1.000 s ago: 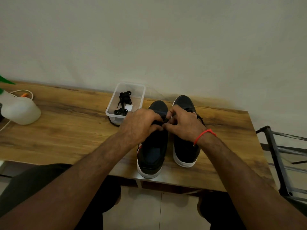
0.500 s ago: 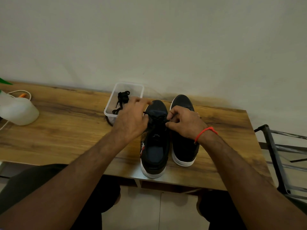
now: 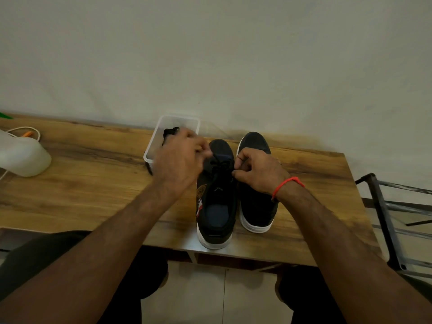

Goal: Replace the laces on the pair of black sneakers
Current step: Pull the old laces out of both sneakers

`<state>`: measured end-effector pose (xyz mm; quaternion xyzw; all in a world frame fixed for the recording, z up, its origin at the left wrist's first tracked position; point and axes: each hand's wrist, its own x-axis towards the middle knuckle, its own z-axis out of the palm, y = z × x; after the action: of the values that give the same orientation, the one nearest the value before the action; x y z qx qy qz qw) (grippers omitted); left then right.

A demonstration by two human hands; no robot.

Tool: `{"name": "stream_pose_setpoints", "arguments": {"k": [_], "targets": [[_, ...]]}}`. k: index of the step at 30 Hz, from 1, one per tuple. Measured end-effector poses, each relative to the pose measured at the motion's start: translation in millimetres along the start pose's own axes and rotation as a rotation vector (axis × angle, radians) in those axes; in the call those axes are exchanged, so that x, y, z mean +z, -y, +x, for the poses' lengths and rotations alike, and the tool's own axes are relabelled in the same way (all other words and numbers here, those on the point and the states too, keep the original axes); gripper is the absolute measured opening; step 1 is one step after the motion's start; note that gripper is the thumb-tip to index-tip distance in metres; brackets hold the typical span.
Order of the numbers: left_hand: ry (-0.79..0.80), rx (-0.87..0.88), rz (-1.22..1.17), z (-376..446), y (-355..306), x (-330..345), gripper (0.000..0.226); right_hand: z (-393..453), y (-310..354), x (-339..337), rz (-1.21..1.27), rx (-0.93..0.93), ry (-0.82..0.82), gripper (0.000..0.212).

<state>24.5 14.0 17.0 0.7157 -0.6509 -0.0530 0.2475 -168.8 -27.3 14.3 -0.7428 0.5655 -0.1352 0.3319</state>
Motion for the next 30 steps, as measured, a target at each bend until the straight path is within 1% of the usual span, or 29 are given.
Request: {"name": "stream_pose_setpoints", "arguments": {"k": [1, 2, 4, 6, 8, 10, 13, 15, 17, 18, 20, 21, 22, 23, 25, 27, 28, 30], "targets": [[-0.05, -0.062, 0.004, 5, 7, -4, 0.013, 0, 0, 0, 0.002, -0.002, 0.0, 0.023], [-0.052, -0.11, 0.025, 9, 14, -7, 0.013, -1, 0, 0, 0.007, -0.005, 0.0, 0.023], [0.029, -0.136, 0.073, 12, 22, -5, 0.019, -1, 0, 0, 0.019, -0.007, 0.0, 0.023], [0.094, -0.02, 0.049, 8, 17, -1, 0.029, 0, 0, 0, 0.027, -0.005, 0.001, 0.024], [0.159, 0.148, 0.064, -1, 1, 4, 0.028, 1, 0, 1, 0.037, -0.006, 0.001, 0.023], [0.232, 0.252, 0.131, -7, -12, 11, 0.028, 2, -1, 1, 0.047, -0.004, 0.001, 0.022], [0.287, 0.257, 0.212, -13, -15, 20, 0.029, 3, -2, 1, 0.055, -0.003, 0.01, 0.022], [0.294, 0.243, 0.199, -13, -14, 22, 0.026, 3, -2, 1, 0.047, -0.005, 0.01, 0.022], [0.268, 0.191, 0.122, -7, -12, 17, 0.02, 3, -2, 0, 0.046, -0.008, 0.008, 0.023], [0.229, 0.133, 0.049, -1, -9, 14, 0.017, 2, -2, 0, 0.042, -0.009, 0.009, 0.023], [0.098, -0.03, -0.141, 10, 3, 5, 0.015, 2, -2, 0, 0.024, -0.01, 0.012, 0.023], [0.024, -0.1, -0.197, 14, 9, 1, 0.016, 1, -2, 0, 0.018, -0.011, 0.012, 0.023], [-0.027, -0.143, -0.19, 16, 14, -2, 0.017, 1, -1, 0, 0.014, -0.011, 0.011, 0.023], [-0.04, -0.156, -0.132, 16, 17, -2, 0.02, 1, -1, 0, 0.01, -0.014, 0.011, 0.022], [0.047, -0.117, 0.022, 10, 14, 2, 0.029, 1, 0, 0, -0.001, -0.016, 0.013, 0.022], [0.146, -0.001, 0.069, 2, 1, 6, 0.043, 1, 1, 0, 0.0, -0.01, 0.016, 0.022], [0.171, 0.081, 0.078, -1, -5, 9, 0.044, 1, 1, 0, 0.004, -0.007, 0.017, 0.022], [0.208, 0.221, 0.136, -8, -15, 14, 0.034, 0, 0, -1, 0.013, -0.009, 0.019, 0.021]]}}
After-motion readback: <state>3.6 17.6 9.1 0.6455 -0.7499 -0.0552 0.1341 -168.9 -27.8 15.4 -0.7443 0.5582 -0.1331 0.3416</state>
